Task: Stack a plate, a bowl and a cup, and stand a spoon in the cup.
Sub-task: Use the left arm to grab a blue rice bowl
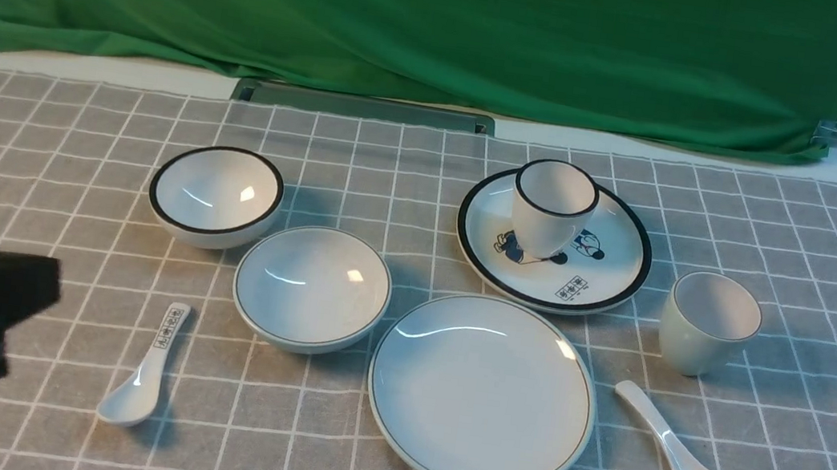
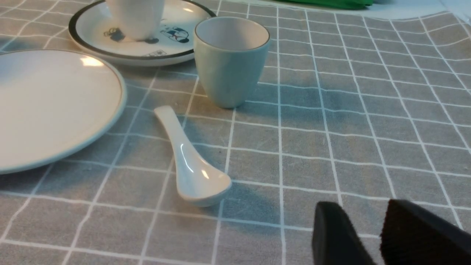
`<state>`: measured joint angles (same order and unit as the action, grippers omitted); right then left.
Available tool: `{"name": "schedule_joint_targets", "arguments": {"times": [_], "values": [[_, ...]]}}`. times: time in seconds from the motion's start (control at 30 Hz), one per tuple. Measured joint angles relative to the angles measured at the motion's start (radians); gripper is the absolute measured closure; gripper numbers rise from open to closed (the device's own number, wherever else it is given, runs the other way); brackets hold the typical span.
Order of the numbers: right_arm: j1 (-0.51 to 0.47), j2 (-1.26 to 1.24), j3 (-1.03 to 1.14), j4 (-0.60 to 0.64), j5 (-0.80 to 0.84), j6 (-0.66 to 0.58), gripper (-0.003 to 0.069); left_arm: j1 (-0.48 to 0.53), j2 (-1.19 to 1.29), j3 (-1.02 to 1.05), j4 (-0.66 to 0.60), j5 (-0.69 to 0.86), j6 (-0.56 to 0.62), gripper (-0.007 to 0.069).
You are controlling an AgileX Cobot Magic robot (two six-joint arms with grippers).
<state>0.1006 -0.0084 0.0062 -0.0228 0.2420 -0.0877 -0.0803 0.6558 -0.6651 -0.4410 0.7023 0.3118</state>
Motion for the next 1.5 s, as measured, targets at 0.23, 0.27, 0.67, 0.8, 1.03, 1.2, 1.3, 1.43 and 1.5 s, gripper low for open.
{"name": "schedule_joint_targets", "arguments": {"times": [0.23, 0.27, 0.67, 0.8, 1.03, 1.2, 1.3, 1.43, 1.5], "values": [[0.0, 0.0, 0.0, 0.0, 0.0, 0.0, 0.0417, -0.001, 0.099, -0.006, -0.14, 0.003, 0.137, 0.0607], [0.0, 0.0, 0.0, 0.0, 0.0, 0.0, 0.0417, -0.002, 0.108, -0.006, -0.166, 0.003, 0.17, 0.0607], [0.001, 0.0, 0.001, 0.029, -0.137, 0.126, 0.0417, -0.249, 0.111, -0.006, -0.194, -0.023, 0.249, 0.0607], [0.001, 0.0, 0.001, 0.064, -0.333, 0.368, 0.0417, -0.278, 0.114, -0.006, -0.189, -0.026, 0.292, 0.0607], [0.048, 0.068, -0.134, 0.07, -0.14, 0.52, 0.0528, -0.278, 0.254, -0.053, -0.065, 0.023, 0.271, 0.0607], [0.165, 0.28, -0.443, 0.071, 0.289, 0.275, 0.0567, -0.278, 0.453, -0.151, -0.022, 0.083, 0.262, 0.0607], [0.233, 0.426, -0.616, 0.071, 0.517, 0.14, 0.0567, -0.278, 0.563, -0.209, 0.003, 0.128, 0.265, 0.0607], [0.292, 0.549, -0.731, 0.071, 0.653, 0.045, 0.0567, -0.278, 0.671, -0.265, 0.026, 0.18, 0.291, 0.0607], [0.307, 0.576, -0.743, 0.071, 0.664, 0.021, 0.0567, -0.281, 0.705, -0.293, 0.033, 0.191, 0.31, 0.0607]]}}
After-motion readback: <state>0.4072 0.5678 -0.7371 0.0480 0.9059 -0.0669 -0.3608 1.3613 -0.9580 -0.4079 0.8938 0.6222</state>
